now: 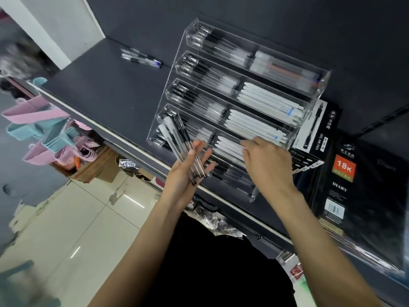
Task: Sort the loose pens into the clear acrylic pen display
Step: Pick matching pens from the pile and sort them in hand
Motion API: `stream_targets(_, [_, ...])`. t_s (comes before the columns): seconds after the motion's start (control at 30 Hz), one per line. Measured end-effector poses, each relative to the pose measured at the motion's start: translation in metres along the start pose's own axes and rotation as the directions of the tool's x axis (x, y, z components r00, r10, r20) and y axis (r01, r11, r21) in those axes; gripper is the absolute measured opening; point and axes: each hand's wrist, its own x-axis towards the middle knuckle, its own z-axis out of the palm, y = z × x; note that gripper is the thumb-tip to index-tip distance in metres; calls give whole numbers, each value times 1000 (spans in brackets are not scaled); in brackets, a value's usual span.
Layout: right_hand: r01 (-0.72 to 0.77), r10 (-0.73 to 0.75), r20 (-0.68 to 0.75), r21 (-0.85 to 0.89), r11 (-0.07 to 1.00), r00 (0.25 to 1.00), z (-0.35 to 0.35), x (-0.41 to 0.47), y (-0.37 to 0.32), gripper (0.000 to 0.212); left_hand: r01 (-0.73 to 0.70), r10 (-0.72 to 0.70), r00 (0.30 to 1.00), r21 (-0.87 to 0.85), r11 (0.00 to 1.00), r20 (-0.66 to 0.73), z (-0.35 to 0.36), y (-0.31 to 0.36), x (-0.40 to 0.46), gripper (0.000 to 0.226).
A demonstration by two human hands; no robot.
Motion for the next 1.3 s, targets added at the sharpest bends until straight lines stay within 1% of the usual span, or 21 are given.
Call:
stream_targets(0.03, [16,-12,-30,162,987,999,-5,-3,-6,16,-4,4,1000,3,1000,15,1,0,-1,26])
stream_targets(0.07, [20,-13,-22,345,938,1000,-10,-5,-15,20,-6,6,1000,7,1000,27,2,-1,-1,27])
stream_targets(0.1, [-9,0,18,504,863,1000,-13,-7,-24,21,-5,4,999,15,1000,41,2,-1,-2,28])
stream_targets(0.13, [-65,20,80,614,787,997,-14,-9,-34,22,-2,0,998,33,999,60,3,-2,-3,30])
stream_targets(0.17, [-115,28,140,669,735,990,-10,-10,-42,22,2,-7,996,57,998,86,3,-3,-4,31])
stream_targets(0.23, [-169,30,205,706,688,978,0,-11,-53,23,8,-21,991,96,995,131,5,-4,-7,32])
stream_targets(0.33, [-233,52,245,804,547,968,7,-12,-53,25,2,-20,987,116,993,158,4,-5,-11,31])
stream_targets(0.37, [-238,65,241,812,533,968,7,-13,-47,25,-7,-11,988,114,994,152,2,-4,-11,32])
stream_targets(0.4, [-235,90,222,804,546,971,6,-16,-39,24,-20,5,991,109,994,133,-2,-2,-11,32])
stream_targets(0.43, [-217,126,177,778,590,976,6,-19,-28,24,-34,23,994,103,994,103,-5,0,-10,32])
stream_targets(0.5, [-134,164,16,654,744,986,4,-28,-1,22,-49,46,998,76,996,33,-15,6,-7,30])
stream_targets(0.57, [-50,114,-112,463,885,987,4,-38,21,17,-68,71,997,79,994,-26,-28,9,-7,29])
stream_targets(0.63, [12,30,-134,302,953,990,8,-47,31,16,-77,85,993,108,991,-76,-39,8,-6,29])
stream_targets(0.7, [79,-56,-118,201,976,991,16,-51,27,19,-49,65,992,140,989,-111,-45,5,-7,28])
stream_targets(0.77, [125,-119,-48,147,981,992,28,-50,17,25,-19,36,992,139,990,-119,-45,1,-10,27])
stream_targets(0.87, [129,-140,134,86,988,981,47,-45,5,26,-10,19,995,95,995,-97,-43,-5,-17,26])
stream_targets(0.93, [113,-123,197,61,992,973,53,-43,5,23,-16,23,996,76,997,-92,-43,-7,-20,26])
stream_targets(1.03, [102,-112,221,59,993,969,54,-40,5,23,-20,24,996,45,999,-86,-43,-6,-23,27])
stream_targets(1.2, [172,-160,306,-11,985,939,52,-32,-7,32,-16,17,999,33,999,-46,-38,-5,-26,28])
stream_targets(1.27, [161,-149,276,-19,987,950,50,-34,-9,28,-12,12,1000,13,1000,-9,-34,-5,-28,29])
stream_targets(1.3, [141,-140,226,11,990,964,46,-36,-11,24,-10,10,1000,-7,1000,9,-32,-5,-29,30])
